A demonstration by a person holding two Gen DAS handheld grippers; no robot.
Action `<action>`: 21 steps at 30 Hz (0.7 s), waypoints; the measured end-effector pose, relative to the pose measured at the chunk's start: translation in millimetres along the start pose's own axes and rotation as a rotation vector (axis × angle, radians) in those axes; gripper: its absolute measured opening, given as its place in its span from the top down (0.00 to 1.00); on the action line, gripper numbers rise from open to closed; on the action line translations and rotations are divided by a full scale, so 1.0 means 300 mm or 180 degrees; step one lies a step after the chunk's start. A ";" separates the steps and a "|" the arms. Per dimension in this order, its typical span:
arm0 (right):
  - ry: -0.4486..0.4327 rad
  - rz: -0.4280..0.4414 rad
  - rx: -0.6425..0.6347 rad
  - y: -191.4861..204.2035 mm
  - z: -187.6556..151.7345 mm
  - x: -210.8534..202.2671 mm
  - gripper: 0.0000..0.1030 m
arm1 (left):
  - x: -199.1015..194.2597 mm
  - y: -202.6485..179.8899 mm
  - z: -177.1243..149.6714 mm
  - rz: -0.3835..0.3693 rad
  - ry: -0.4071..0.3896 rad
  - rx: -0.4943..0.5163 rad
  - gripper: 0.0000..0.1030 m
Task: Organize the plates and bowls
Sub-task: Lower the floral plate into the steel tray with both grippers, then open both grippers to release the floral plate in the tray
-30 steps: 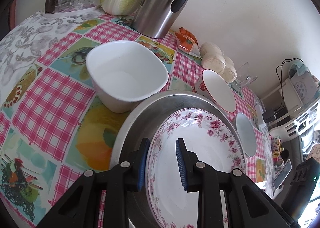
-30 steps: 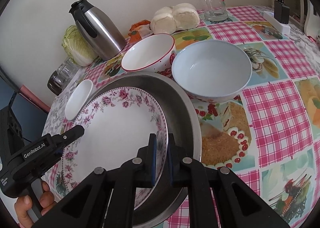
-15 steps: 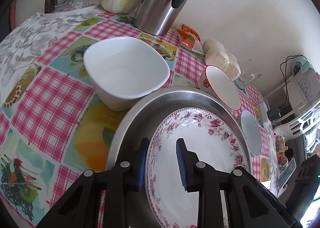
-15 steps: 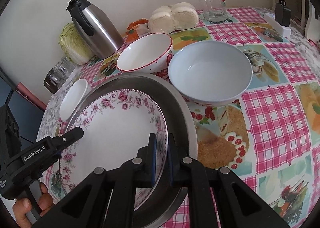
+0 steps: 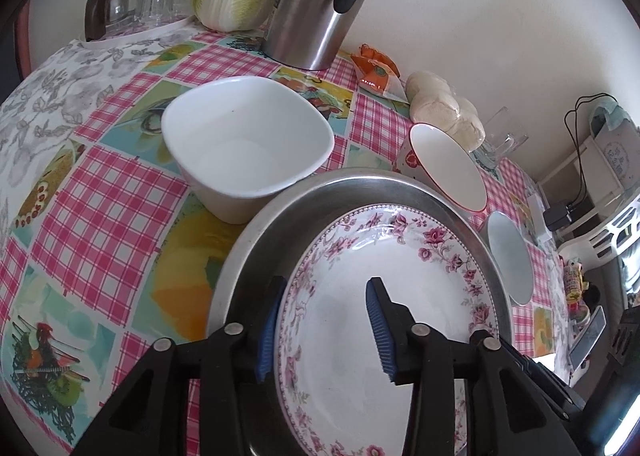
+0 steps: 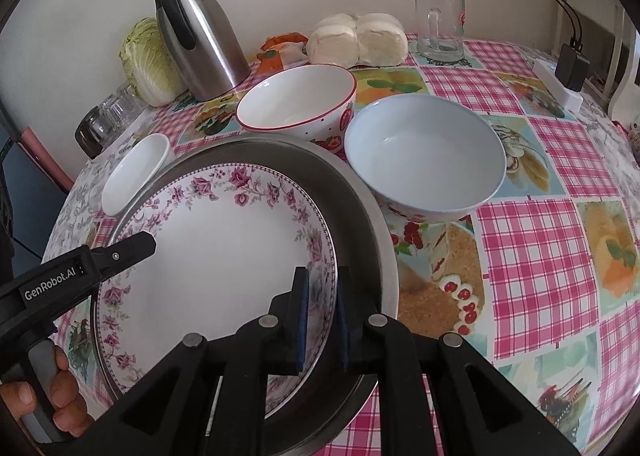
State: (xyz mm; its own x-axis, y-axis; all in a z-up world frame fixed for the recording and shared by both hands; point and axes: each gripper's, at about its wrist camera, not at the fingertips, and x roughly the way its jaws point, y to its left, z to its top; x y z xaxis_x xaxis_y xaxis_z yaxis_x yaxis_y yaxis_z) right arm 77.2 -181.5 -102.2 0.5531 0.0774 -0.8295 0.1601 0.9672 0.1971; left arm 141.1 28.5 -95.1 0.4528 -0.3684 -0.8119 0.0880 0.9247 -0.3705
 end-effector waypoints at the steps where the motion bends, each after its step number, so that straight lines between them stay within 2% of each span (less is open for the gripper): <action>1: 0.0001 -0.0014 -0.0027 0.001 0.000 0.001 0.87 | 0.001 -0.004 0.000 0.0016 0.0003 0.0017 0.54; 7: 0.0010 0.0015 -0.0030 -0.007 -0.001 0.001 0.87 | -0.001 -0.005 -0.003 0.0034 0.0022 0.0019 0.51; 11: -0.0061 -0.0028 -0.0071 -0.003 0.000 -0.015 0.87 | -0.028 -0.007 -0.003 0.0008 -0.0092 0.0018 0.43; 19: -0.0187 -0.0006 -0.0052 -0.009 0.005 -0.046 0.87 | -0.058 -0.036 0.001 0.0066 -0.0214 0.0134 0.41; 21: -0.0271 0.0001 -0.0052 -0.006 0.007 -0.065 0.87 | -0.069 -0.049 0.002 0.0089 -0.0264 0.0190 0.38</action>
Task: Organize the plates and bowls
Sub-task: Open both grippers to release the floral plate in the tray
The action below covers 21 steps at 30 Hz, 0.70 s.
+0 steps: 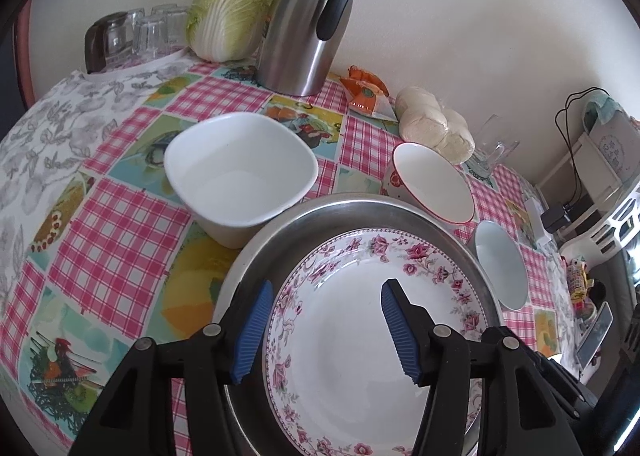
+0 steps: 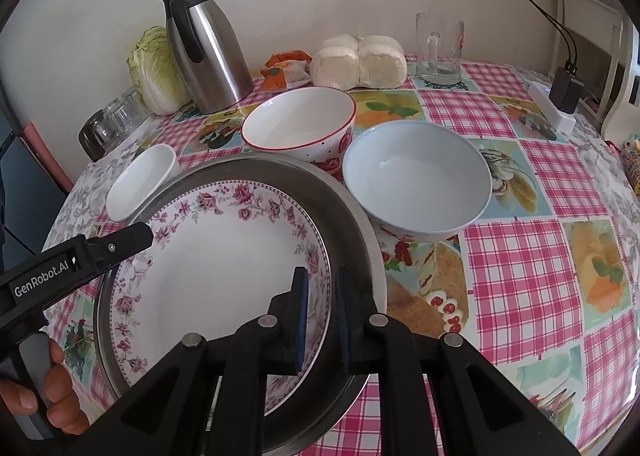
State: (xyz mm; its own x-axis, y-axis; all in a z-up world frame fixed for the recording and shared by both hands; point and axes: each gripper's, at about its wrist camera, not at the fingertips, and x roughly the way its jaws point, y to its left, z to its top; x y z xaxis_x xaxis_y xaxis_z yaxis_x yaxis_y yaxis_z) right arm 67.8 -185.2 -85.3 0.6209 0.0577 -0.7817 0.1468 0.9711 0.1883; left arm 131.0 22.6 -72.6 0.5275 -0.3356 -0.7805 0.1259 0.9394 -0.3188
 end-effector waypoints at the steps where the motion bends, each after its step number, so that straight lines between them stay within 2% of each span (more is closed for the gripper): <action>1: -0.0042 -0.0001 -0.0006 0.001 0.002 -0.009 0.87 | -0.005 -0.007 0.001 0.0022 -0.0027 0.0032 0.37; 3: -0.0126 -0.0029 -0.0032 0.004 0.005 -0.025 0.87 | -0.019 -0.025 0.003 0.0087 -0.0092 0.0115 0.30; 5: -0.0191 -0.0086 -0.0056 0.006 0.005 -0.036 0.81 | -0.028 -0.040 0.004 0.0183 -0.0142 0.0209 0.24; 7: -0.0230 -0.0112 -0.0036 0.002 0.006 -0.043 0.56 | -0.033 -0.056 0.004 0.0267 -0.0178 0.0299 0.22; 11: -0.0234 -0.0138 0.0000 -0.012 0.009 -0.043 0.47 | -0.027 -0.079 0.005 0.0467 -0.0184 0.0433 0.15; 13: -0.0224 -0.0171 0.0002 -0.016 0.008 -0.040 0.35 | -0.025 -0.084 0.004 0.0578 -0.0194 0.0477 0.13; 16: -0.0238 -0.0181 0.0017 -0.024 0.010 -0.042 0.24 | -0.026 -0.086 0.003 0.0674 -0.0216 0.0493 0.08; 17: -0.0250 -0.0189 0.0020 -0.027 0.011 -0.044 0.20 | -0.026 -0.088 0.003 0.0719 -0.0230 0.0494 0.03; 19: -0.0284 -0.0234 0.0042 -0.032 0.013 -0.049 0.04 | -0.030 -0.091 0.003 0.0809 -0.0274 0.0500 0.00; 21: -0.0310 -0.0284 0.0076 -0.042 0.016 -0.054 0.03 | -0.030 -0.092 0.003 0.0882 -0.0316 0.0515 0.00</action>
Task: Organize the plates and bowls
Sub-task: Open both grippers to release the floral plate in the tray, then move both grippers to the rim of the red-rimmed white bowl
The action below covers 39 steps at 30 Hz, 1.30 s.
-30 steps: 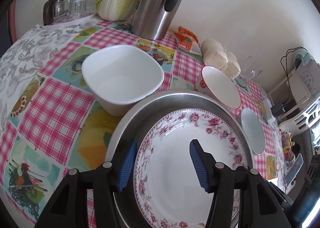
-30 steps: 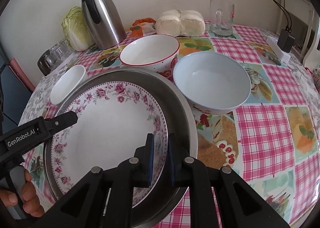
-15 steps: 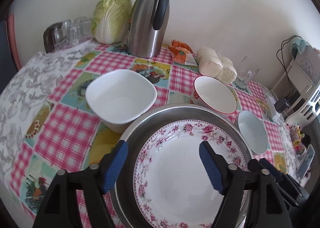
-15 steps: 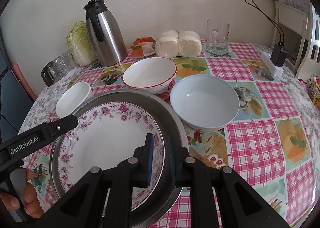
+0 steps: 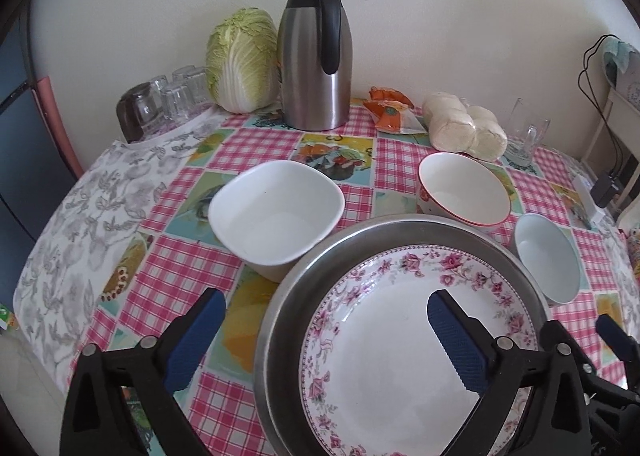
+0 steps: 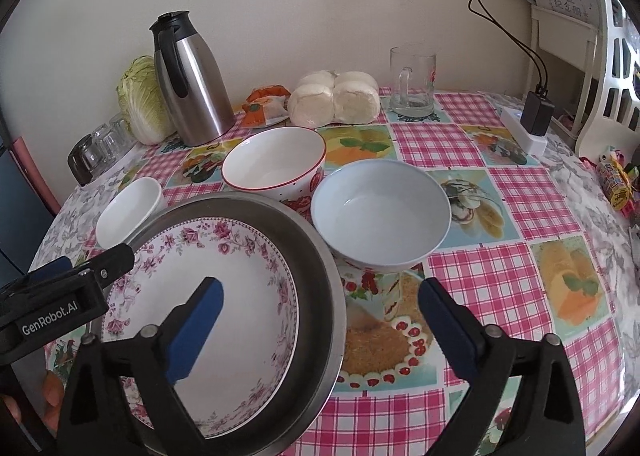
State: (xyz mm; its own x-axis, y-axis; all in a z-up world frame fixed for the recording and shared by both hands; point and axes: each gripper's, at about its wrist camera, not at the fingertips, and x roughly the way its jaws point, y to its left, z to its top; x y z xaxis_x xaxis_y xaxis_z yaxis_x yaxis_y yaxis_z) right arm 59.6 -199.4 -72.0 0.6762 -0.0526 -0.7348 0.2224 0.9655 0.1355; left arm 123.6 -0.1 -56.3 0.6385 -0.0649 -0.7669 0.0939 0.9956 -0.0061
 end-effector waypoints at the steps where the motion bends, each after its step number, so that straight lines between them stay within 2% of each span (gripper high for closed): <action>1: -0.0002 -0.0024 0.0025 -0.006 0.003 -0.001 0.02 | -0.001 0.000 0.000 0.0020 -0.0009 0.0002 0.00; 6: 0.0013 -0.0063 0.0126 -0.036 0.010 -0.003 0.02 | 0.005 -0.001 -0.002 0.0005 0.0041 -0.0031 0.00; 13: 0.0011 -0.0160 0.0006 -0.022 0.022 -0.021 0.02 | -0.008 -0.018 0.001 0.0012 0.0013 -0.0021 0.00; 19: -0.0163 -0.0406 -0.0087 0.000 0.077 -0.085 0.02 | -0.046 -0.035 0.030 -0.0028 -0.0099 -0.0102 0.00; 23: -0.0342 -0.0540 -0.0179 0.018 0.120 -0.129 0.02 | -0.070 -0.050 0.072 -0.0078 -0.0157 -0.0165 0.00; 29: -0.0458 -0.0457 -0.0079 0.002 0.196 -0.153 0.02 | -0.083 -0.079 0.165 0.0026 -0.0184 -0.0163 0.00; 34: -0.0394 -0.0530 0.0082 -0.028 0.268 -0.131 0.02 | -0.069 -0.108 0.243 0.0117 -0.0157 -0.0127 0.00; 39: -0.0346 -0.0552 0.0194 -0.052 0.323 -0.104 0.02 | -0.030 -0.138 0.302 0.0049 -0.0105 -0.0144 0.00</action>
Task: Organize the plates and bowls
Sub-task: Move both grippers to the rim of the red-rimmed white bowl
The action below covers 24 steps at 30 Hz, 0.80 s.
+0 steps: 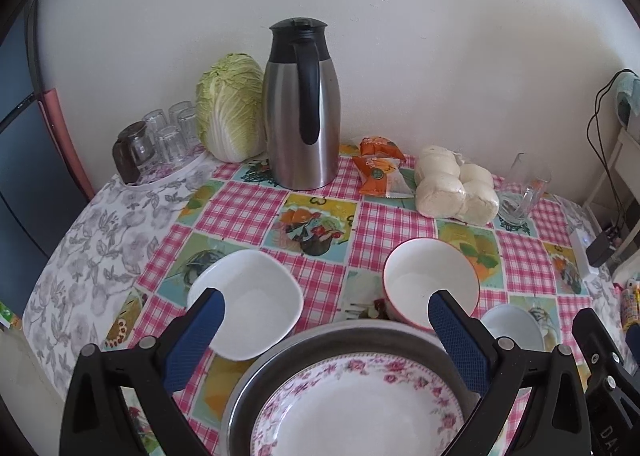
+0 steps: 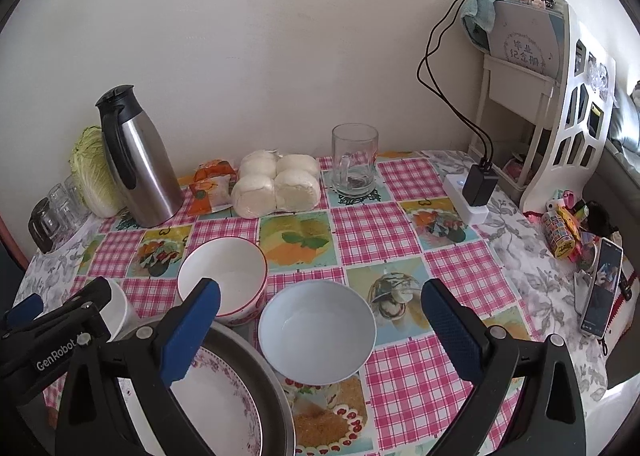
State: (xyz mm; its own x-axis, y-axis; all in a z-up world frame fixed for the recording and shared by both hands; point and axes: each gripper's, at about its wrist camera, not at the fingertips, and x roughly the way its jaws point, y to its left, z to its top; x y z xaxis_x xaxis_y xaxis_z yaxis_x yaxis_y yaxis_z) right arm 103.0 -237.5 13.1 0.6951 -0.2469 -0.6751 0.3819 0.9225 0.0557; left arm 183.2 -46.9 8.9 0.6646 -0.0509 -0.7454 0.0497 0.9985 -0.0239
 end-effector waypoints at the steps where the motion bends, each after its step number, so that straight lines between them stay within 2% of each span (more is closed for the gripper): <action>1: 0.0012 -0.0001 0.0027 -0.004 0.009 0.007 0.02 | 0.011 -0.006 0.008 -0.0013 0.0018 -0.0015 0.00; 9: 0.0125 0.0016 0.0033 -0.009 0.062 0.094 0.02 | 0.121 -0.049 0.047 -0.0121 0.0166 -0.0051 0.00; 16: 0.0266 0.0070 0.0000 -0.015 0.064 0.195 0.02 | 0.227 -0.064 0.053 -0.0182 0.0285 -0.0110 0.00; 24: 0.0386 0.0254 0.0082 -0.011 0.055 0.311 0.02 | 0.319 -0.050 0.049 -0.0523 0.0411 -0.0334 0.00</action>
State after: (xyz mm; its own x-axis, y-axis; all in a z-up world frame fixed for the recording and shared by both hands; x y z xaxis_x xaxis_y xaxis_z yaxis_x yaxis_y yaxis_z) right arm 176.6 -268.6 -37.8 0.6458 -0.1339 -0.7516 0.3448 0.9295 0.1307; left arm 257.0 -67.0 -52.2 0.5528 -0.2165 -0.8047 0.0669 0.9741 -0.2161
